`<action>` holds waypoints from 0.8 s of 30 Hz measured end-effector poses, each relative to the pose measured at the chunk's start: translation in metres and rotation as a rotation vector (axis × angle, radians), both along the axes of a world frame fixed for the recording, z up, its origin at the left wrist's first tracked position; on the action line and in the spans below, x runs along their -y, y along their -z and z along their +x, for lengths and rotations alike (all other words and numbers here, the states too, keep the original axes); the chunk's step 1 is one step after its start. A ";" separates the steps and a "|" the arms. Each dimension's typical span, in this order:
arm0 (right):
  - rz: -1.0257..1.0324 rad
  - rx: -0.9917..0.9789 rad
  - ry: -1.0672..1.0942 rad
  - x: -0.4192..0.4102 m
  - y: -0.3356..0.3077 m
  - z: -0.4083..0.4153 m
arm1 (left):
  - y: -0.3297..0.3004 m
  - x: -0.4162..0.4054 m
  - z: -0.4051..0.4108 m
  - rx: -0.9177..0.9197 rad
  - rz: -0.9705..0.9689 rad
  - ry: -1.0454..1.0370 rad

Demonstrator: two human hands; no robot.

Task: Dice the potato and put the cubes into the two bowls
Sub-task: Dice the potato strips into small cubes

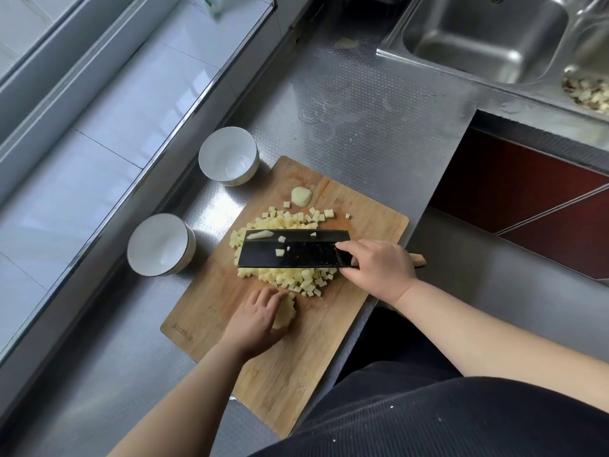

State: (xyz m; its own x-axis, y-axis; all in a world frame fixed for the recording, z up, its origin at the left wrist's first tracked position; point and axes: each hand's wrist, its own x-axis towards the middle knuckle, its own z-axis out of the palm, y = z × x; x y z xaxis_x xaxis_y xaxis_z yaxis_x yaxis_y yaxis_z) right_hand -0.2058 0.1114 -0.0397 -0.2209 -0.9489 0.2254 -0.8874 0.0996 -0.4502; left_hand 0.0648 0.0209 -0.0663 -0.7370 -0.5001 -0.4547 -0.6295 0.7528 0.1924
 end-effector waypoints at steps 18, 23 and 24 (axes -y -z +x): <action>0.014 -0.071 -0.012 -0.003 0.004 -0.016 | 0.004 -0.020 -0.003 -0.119 -0.092 -0.622; 0.048 -0.130 -0.056 -0.008 0.007 -0.021 | -0.006 0.011 0.007 -0.619 -0.201 -1.060; 0.049 -0.139 -0.066 -0.008 0.007 -0.021 | -0.013 0.020 0.004 -0.643 -0.211 -1.069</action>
State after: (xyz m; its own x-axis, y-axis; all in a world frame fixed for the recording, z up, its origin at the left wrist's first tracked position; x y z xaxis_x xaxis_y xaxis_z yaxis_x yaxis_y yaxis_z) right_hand -0.2265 0.1195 -0.0467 -0.1281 -0.9709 0.2023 -0.9460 0.0584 -0.3188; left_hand 0.0693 0.0005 -0.0536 0.0215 -0.9998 -0.0043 -0.7786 -0.0195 0.6272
